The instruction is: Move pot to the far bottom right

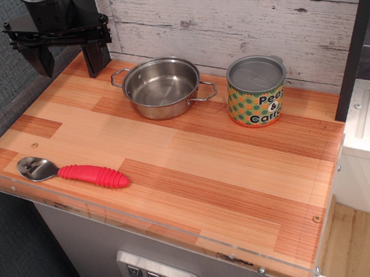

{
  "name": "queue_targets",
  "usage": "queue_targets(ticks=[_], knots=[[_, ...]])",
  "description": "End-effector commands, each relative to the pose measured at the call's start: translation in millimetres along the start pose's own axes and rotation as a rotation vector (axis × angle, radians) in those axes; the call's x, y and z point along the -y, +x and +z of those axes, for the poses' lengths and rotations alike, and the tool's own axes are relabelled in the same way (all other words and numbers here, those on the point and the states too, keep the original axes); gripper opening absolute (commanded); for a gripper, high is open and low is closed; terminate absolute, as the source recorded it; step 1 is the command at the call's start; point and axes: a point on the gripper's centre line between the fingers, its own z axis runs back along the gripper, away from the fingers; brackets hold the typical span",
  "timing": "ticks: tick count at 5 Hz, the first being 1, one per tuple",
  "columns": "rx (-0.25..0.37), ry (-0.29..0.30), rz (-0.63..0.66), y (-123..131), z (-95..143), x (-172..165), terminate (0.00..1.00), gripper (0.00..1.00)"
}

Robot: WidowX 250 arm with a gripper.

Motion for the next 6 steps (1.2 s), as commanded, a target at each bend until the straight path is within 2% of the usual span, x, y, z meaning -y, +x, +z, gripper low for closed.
queue_targets(ticks=[1, 2, 3, 4, 5, 6], knots=[[0.0, 0.0, 0.0, 0.0, 0.0, 0.0, 0.0, 1.0], [0.017, 0.074, 0.156, 7.5, -3.3, 17.4, 0.0, 1.0], [-0.01, 0.155, 0.346, 10.2, -13.8, 27.8, 0.0, 1.0], [-0.067, 0.107, 0.528, 6.9, -33.8, 36.2, 0.0, 1.0], [-0.041, 0.047, 0.641, 8.5, -49.8, 47.0, 0.0, 1.0], [0.026, 0.013, 0.724, 10.4, -55.6, 56.2, 0.0, 1.0]])
